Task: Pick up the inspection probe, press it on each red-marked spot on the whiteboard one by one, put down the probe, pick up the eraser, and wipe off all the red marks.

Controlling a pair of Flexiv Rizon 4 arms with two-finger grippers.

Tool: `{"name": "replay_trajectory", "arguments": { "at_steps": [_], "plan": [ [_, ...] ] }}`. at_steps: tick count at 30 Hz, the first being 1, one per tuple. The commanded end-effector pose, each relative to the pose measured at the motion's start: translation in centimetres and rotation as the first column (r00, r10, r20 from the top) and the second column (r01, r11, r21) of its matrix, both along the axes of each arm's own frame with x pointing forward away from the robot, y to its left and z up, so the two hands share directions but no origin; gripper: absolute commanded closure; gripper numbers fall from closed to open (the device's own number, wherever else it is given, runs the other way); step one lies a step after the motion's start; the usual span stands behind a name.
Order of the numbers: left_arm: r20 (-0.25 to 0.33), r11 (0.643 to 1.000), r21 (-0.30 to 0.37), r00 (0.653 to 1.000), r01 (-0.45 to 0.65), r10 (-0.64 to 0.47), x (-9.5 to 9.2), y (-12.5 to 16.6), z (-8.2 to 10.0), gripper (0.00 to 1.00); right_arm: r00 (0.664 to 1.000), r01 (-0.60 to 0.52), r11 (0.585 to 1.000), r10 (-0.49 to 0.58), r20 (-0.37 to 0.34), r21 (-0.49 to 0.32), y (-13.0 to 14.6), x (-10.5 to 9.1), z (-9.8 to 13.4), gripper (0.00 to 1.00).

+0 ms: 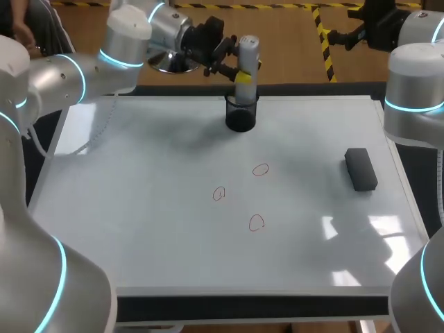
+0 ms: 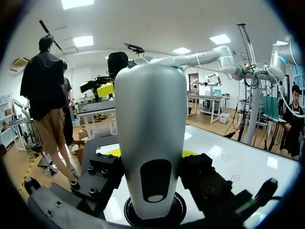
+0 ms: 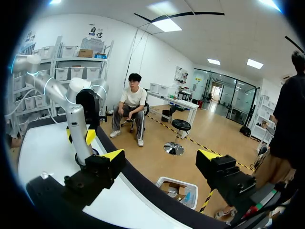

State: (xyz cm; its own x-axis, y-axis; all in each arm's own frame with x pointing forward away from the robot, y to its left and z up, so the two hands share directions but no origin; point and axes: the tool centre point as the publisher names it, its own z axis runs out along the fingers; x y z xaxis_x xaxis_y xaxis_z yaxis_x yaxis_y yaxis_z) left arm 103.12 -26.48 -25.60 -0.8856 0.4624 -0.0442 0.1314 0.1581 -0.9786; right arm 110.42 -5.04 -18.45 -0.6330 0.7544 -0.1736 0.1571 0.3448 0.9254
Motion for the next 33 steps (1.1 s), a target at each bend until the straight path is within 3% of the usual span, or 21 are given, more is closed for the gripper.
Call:
{"name": "replay_trajectory", "arguments": {
  "at_steps": [1,13,26,33],
  "plan": [
    [0.020,1.000,0.008,1.000,-0.022,0.022,-0.8,0.5,1.5,1.00,1.000,0.000,1.000,0.000,0.000,0.000,0.0,0.0,0.0,0.00],
    [0.059,0.999,0.005,0.997,-0.054,0.054,-0.4,1.2,4.0,1.00,1.000,0.000,1.000,0.000,0.000,0.000,0.0,0.0,0.0,0.00],
    [0.074,0.998,0.000,0.995,-0.066,0.066,-1.7,1.7,6.7,1.00,1.000,0.000,1.000,0.000,0.000,0.000,0.0,0.0,0.0,0.00],
    [0.064,0.997,0.011,0.995,-0.079,0.078,-2.7,2.6,7.4,1.00,1.000,0.000,1.000,0.000,0.000,0.000,0.0,0.0,0.0,0.00]
  ]
}}
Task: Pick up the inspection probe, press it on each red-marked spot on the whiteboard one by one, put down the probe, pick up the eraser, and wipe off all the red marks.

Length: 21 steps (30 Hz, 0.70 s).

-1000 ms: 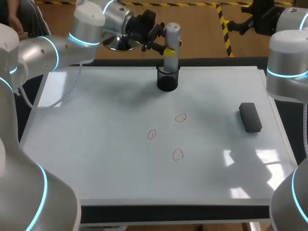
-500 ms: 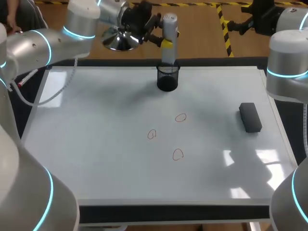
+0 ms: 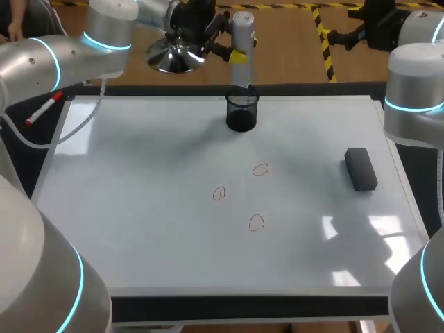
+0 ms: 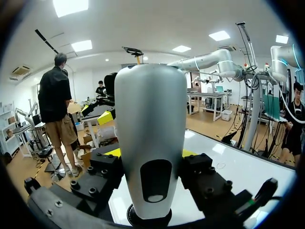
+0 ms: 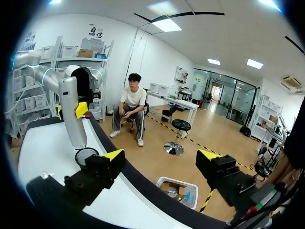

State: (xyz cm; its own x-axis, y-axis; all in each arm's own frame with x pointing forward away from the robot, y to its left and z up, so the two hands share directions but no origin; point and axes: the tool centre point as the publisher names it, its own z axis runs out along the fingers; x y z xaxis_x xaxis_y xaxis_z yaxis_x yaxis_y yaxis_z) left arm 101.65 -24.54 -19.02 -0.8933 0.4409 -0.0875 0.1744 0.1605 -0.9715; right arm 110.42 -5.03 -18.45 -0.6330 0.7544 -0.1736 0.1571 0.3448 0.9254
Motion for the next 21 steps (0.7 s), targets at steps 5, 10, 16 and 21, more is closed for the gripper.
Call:
{"name": "replay_trajectory", "arguments": {
  "at_steps": [5,10,16,21],
  "plan": [
    [0.009,0.997,0.011,0.997,-0.070,0.070,-2.0,1.5,1.0,1.00,1.000,0.000,1.000,0.000,0.000,0.000,0.0,0.0,0.0,0.00],
    [0.002,0.997,0.011,0.997,-0.080,0.080,-2.8,2.3,1.0,1.00,1.000,0.000,1.000,0.000,0.000,0.000,0.0,0.0,0.0,0.00],
    [-0.005,0.994,0.016,0.994,-0.106,0.106,-4.0,3.5,1.0,1.00,1.000,0.000,1.000,0.000,0.000,0.000,0.0,0.0,0.0,0.00],
    [-0.008,0.991,0.018,0.991,-0.134,0.135,-4.9,4.9,0.9,1.00,1.000,0.000,1.000,0.000,0.000,0.000,0.0,0.0,0.0,0.00]
  ]
}}
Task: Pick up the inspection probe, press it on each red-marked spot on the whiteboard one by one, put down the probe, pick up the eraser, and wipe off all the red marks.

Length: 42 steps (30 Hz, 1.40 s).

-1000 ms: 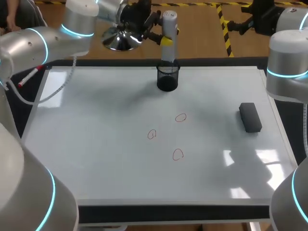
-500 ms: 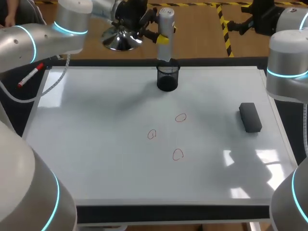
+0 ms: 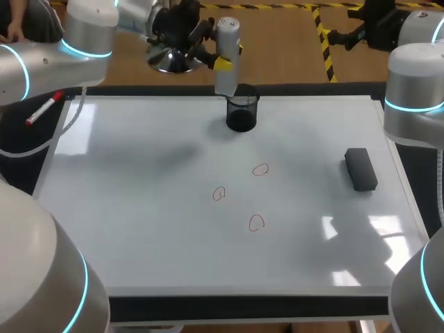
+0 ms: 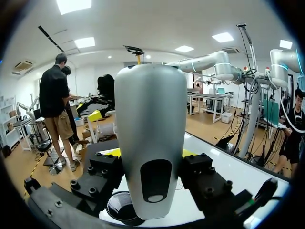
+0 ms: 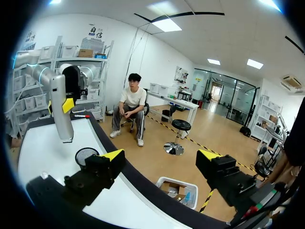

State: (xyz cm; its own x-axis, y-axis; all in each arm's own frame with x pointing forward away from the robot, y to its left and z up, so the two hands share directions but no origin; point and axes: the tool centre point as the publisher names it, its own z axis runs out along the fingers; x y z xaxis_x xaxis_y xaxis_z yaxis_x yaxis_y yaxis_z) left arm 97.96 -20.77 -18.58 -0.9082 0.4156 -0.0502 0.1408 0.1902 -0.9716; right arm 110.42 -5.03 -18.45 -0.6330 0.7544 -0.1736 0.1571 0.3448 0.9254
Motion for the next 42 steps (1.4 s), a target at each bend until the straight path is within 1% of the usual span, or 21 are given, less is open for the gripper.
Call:
{"name": "replay_trajectory", "arguments": {
  "at_steps": [1,6,10,16,19,25,33,42],
  "plan": [
    [0.020,0.994,-0.009,0.994,-0.110,0.110,-1.4,1.4,0.4,1.00,1.000,0.000,1.000,0.000,0.000,0.000,0.0,0.0,0.0,0.00],
    [0.012,0.991,-0.010,0.991,-0.131,0.131,-2.3,2.3,0.4,1.00,1.000,0.000,1.000,0.000,0.000,0.000,0.0,0.0,0.0,0.00],
    [0.013,0.990,-0.013,0.990,-0.142,0.142,-3.1,2.8,0.7,1.00,1.000,0.000,1.000,0.000,0.000,0.000,0.0,0.0,0.0,0.00],
    [-0.004,0.987,-0.022,0.988,-0.157,0.157,-4.2,3.3,0.6,1.00,1.000,0.000,1.000,0.000,0.000,0.000,0.0,0.0,0.0,0.00],
    [-0.012,0.987,-0.022,0.987,-0.159,0.159,-4.9,3.7,0.6,1.00,1.000,0.000,1.000,0.000,0.000,0.000,0.0,0.0,0.0,0.00],
    [-0.007,0.985,-0.012,0.985,-0.171,0.171,-6.3,4.8,1.1,1.00,1.000,0.000,1.000,0.000,0.000,0.000,0.0,0.0,0.0,0.00],
    [-0.013,0.978,-0.008,0.978,-0.209,0.209,-8.3,6.2,0.8,1.00,1.000,0.000,1.000,0.000,0.000,0.000,0.0,0.0,0.0,0.00],
    [-0.017,0.974,-0.004,0.973,-0.228,0.228,-9.2,7.0,0.5,1.00,1.000,0.000,1.000,0.000,0.000,0.000,0.0,0.0,0.0,0.00]
  ]
}}
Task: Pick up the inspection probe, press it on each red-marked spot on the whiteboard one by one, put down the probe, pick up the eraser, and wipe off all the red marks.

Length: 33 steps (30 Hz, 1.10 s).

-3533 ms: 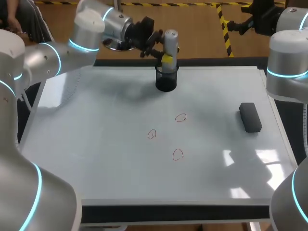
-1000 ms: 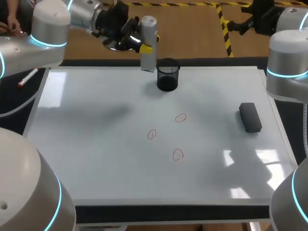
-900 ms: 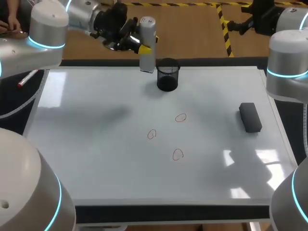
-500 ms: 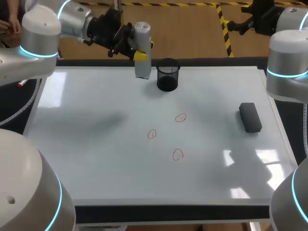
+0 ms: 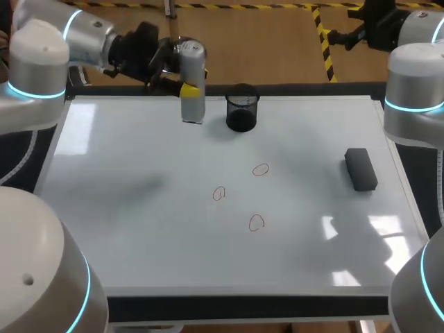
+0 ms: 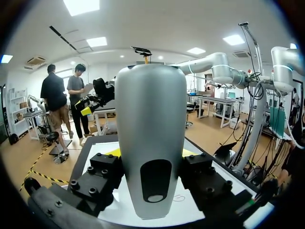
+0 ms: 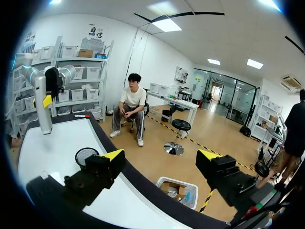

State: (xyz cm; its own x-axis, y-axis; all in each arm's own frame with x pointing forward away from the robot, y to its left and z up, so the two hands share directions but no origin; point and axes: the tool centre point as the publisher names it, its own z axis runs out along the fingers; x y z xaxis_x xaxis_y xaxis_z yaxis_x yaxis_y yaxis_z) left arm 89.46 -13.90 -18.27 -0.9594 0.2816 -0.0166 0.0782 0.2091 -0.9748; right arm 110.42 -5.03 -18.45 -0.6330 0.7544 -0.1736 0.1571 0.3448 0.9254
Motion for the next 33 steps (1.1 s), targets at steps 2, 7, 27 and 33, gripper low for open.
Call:
{"name": "replay_trajectory", "arguments": {
  "at_steps": [2,7,27,33],
  "plan": [
    [0.017,0.996,-0.006,0.996,-0.087,0.087,-0.82,0.18,0.06,1.00,1.000,0.000,1.000,0.000,0.000,0.000,0.00,0.00,0.00,0.00],
    [0.013,0.996,-0.008,0.996,-0.083,0.083,-1.09,0.07,-0.34,1.00,1.000,0.000,1.000,0.000,0.000,0.000,0.00,0.00,0.00,0.00],
    [-0.007,0.998,-0.017,0.998,-0.058,0.057,-1.32,-0.10,-0.82,1.00,1.000,0.000,1.000,0.000,0.000,0.000,0.00,0.00,0.00,0.00],
    [-0.007,0.998,-0.017,0.998,-0.058,0.057,-1.32,-0.10,-0.82,1.00,1.000,0.000,1.000,0.000,0.000,0.000,0.00,0.00,0.00,0.00]
  ]
}}
